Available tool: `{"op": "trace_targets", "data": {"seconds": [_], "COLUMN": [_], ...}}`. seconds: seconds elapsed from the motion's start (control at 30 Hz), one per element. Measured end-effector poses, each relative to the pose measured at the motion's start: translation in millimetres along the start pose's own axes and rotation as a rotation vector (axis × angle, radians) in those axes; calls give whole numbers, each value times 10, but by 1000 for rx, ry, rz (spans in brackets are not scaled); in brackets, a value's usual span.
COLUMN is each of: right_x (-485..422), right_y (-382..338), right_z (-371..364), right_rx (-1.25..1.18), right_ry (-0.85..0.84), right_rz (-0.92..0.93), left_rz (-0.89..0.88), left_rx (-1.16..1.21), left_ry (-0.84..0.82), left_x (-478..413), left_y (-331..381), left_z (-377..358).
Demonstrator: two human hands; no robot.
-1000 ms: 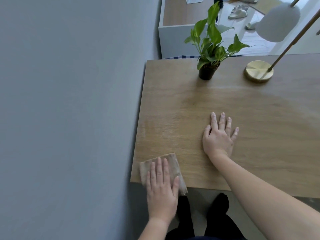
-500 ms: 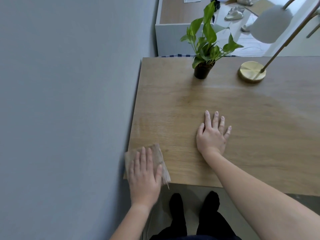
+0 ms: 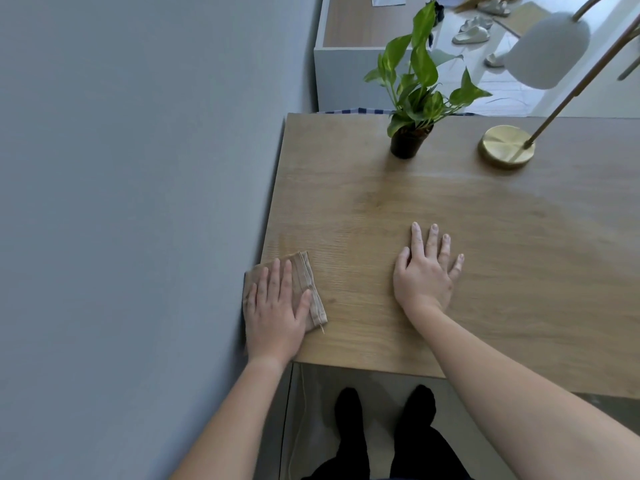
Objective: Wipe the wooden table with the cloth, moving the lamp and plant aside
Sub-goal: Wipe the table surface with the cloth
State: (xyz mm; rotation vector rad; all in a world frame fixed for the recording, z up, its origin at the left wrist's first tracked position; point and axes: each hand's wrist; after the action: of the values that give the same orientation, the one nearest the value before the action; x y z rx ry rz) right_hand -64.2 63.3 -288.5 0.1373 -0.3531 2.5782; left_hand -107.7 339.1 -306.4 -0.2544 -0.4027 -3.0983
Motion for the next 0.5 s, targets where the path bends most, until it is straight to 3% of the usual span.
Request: {"op": "trace_targets", "data": {"seconds": [0.27,0.5], "right_x": [-66,-282], "right_y": [-71,-382], "right_z": [115,15], "right_rx": [16,7], "right_ry": [-7,-10], "right_rz": [28,81], "left_rz": [-32,-62], "left_rx": [-18,-57], "left_ry": [-9,-30], "left_x": [679,364], "left_y": [182,188], "left_z": [-136,-73]}}
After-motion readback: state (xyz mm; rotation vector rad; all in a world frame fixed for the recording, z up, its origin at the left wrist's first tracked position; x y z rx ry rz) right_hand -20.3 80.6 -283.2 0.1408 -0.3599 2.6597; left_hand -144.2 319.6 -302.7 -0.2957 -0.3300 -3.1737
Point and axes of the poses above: each hand's wrist, its own x-axis away from the middle knuckle, its own z-axis out of the back of the hand, y = z × x, and after that the axes turned 3 degrees about x, right-handed
